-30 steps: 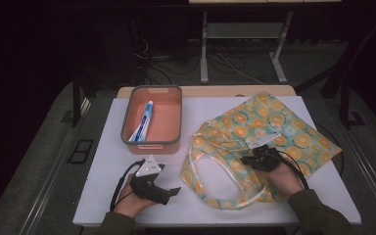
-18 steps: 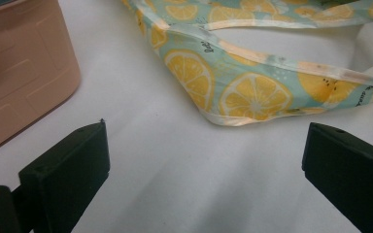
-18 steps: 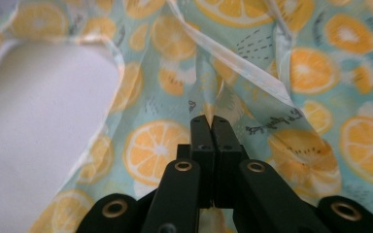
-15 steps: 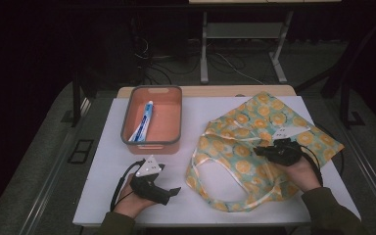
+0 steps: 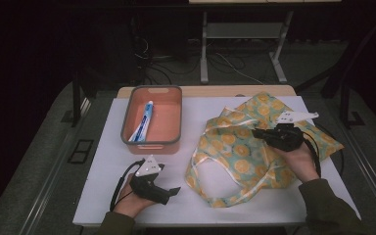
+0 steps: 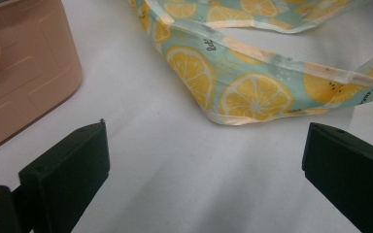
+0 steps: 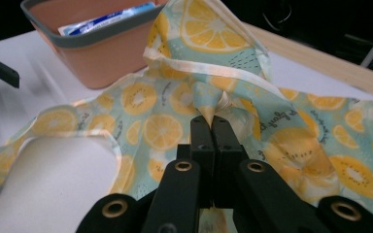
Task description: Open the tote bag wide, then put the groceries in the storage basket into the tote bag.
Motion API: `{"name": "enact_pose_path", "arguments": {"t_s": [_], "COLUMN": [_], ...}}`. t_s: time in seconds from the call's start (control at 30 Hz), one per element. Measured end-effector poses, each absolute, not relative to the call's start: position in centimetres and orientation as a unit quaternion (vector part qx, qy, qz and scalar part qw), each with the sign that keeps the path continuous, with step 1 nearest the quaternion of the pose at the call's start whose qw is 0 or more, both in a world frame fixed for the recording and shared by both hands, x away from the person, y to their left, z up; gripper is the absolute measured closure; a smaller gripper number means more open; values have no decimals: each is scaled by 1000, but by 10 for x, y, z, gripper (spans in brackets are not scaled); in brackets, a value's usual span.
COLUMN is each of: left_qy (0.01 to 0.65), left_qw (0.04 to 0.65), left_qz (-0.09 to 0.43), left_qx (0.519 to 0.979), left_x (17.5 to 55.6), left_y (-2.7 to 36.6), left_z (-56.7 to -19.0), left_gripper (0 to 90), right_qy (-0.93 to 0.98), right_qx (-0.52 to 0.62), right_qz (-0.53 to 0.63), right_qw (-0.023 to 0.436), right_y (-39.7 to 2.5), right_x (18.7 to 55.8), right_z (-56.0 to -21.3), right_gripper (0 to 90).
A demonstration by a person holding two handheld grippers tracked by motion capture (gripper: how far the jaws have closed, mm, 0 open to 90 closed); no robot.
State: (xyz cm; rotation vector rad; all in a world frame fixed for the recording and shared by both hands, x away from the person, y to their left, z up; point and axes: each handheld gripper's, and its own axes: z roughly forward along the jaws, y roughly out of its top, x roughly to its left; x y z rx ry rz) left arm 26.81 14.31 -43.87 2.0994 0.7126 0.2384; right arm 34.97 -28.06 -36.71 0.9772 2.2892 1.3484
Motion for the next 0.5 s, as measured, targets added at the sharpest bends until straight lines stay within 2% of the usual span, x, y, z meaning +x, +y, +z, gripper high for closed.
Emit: {"name": "enact_pose_path", "arguments": {"t_s": [0.33,0.5], "left_qy": [287,282], "left_qw": [442,453], "left_qz": [98,94], "left_qx": [845,841], "left_x": [268,271], "left_y": [145,147], "left_z": [-436,-420], "left_gripper": [19,19], "right_qy": [796,796], "right_qx": [335,337], "right_qz": [479,477], "right_qw": [158,156], "right_y": [-279,-280], "right_x": [351,352], "right_z": [-361,-362], "right_gripper": [895,895]}}
